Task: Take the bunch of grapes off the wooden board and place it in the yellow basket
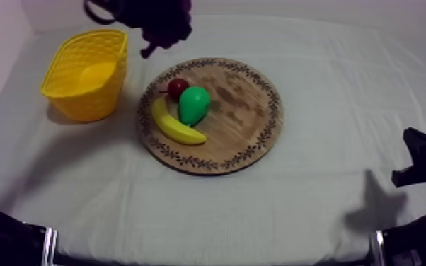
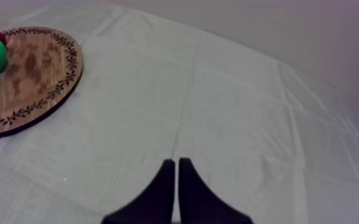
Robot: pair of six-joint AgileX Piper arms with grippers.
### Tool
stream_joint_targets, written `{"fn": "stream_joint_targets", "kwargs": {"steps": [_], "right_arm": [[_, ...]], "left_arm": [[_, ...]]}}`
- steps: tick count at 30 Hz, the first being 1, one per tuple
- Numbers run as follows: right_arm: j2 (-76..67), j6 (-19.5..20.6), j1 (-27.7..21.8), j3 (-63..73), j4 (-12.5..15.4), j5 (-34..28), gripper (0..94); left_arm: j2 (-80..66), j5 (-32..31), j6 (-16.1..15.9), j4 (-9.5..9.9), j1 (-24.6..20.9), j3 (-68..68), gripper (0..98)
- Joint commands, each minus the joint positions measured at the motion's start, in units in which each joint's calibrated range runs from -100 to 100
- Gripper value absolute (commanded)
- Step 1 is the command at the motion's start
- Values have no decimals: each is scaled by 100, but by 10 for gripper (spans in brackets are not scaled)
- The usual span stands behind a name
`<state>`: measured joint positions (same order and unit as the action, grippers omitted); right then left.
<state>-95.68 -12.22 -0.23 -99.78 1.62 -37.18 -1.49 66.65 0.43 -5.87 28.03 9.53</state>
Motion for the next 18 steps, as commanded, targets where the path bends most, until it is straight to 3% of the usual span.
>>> {"fn": "stream_joint_targets", "kwargs": {"steps": [1, 18], "right_arm": [[0, -1, 0, 1, 2, 1, 5], [0, -1, 0, 1, 2, 1, 5]], "left_arm": [[-464, -47, 31, 4, -126, 452, 544], [-1009, -119, -57, -222, -1674, 1205, 540]]}}
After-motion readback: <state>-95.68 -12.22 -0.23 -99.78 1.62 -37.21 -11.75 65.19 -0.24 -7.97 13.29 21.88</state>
